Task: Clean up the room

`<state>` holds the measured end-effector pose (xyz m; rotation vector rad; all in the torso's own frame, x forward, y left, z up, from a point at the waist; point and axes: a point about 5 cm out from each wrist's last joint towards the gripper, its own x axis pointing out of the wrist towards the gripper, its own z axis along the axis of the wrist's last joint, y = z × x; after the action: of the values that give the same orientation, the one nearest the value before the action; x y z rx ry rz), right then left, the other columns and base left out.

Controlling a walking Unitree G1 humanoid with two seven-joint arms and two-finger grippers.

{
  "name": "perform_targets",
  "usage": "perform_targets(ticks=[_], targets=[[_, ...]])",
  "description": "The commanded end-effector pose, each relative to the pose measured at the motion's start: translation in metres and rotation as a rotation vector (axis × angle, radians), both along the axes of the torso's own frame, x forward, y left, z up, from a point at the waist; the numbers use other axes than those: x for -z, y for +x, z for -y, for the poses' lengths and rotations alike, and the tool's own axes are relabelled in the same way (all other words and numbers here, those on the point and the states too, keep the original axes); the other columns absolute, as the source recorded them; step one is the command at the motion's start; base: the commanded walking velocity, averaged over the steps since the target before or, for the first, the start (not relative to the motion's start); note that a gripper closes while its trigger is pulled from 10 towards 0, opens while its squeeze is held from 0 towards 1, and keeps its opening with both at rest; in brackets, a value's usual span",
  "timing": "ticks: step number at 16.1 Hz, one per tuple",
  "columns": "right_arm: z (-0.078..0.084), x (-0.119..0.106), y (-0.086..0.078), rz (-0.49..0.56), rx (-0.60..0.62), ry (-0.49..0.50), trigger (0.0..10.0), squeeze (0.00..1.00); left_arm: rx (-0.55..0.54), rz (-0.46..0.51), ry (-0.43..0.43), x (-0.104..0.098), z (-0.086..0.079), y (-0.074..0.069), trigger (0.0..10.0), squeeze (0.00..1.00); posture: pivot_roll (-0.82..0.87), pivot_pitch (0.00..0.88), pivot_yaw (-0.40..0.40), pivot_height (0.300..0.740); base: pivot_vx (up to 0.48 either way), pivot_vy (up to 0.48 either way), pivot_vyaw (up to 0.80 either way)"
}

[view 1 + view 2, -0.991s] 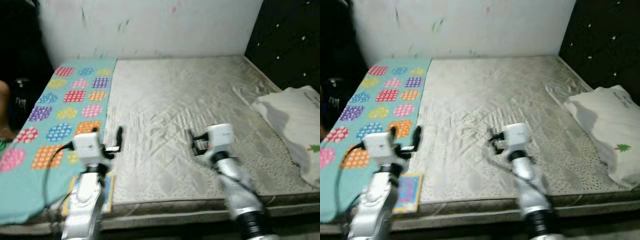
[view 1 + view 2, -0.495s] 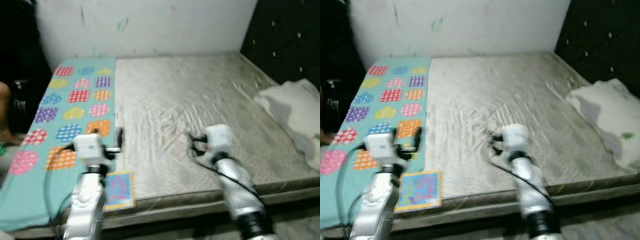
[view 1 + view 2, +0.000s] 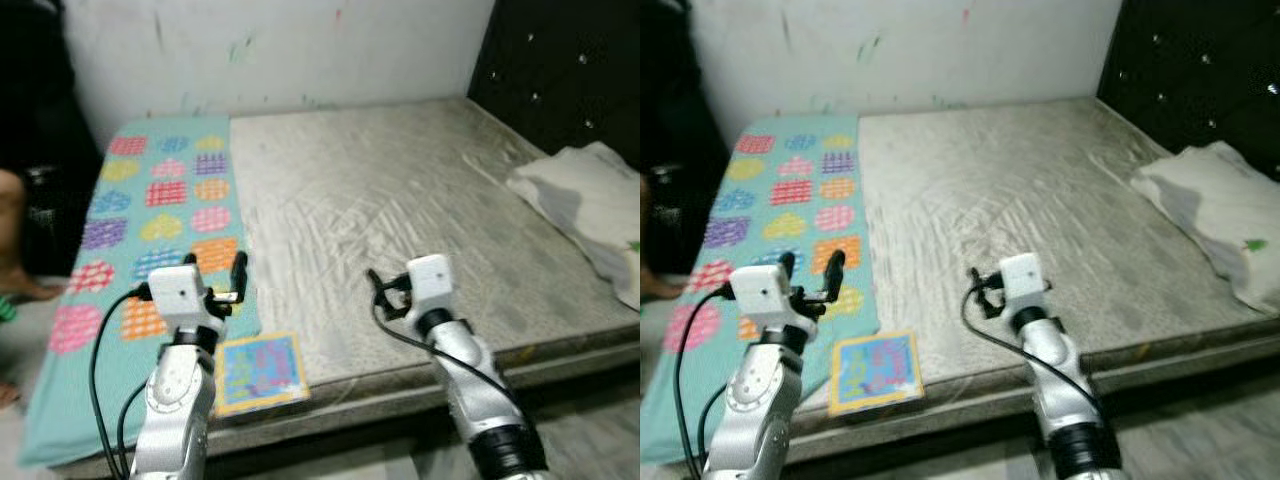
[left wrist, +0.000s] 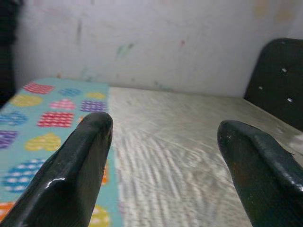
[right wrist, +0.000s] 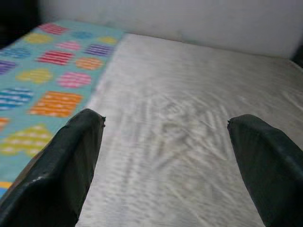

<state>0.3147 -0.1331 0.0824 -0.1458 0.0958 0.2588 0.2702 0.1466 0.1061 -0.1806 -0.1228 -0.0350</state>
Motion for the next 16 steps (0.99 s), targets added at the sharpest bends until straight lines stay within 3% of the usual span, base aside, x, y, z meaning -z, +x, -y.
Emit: perform_targets(ticks=[1, 16], targets=[[0.0073, -0.0042, 0.0034, 0.012, 0.012, -0.015, 10.0, 0.00, 0.025, 0.017, -0.001, -0.0030, 0.0054, -0.0002, 10.0, 0.00, -0.14, 0.000, 0.030, 0.740, 0.277, 0.000, 0.00], [0.0057, -0.0023, 0.0031, 0.010, 0.006, -0.010, 10.0, 0.00, 0.031, -0.003, -0.006, -0.0004, 0.0063, 0.0004, 10.0, 0.00, -0.14, 0.000, 0.035, 0.740, 0.216, 0.000, 0.00]])
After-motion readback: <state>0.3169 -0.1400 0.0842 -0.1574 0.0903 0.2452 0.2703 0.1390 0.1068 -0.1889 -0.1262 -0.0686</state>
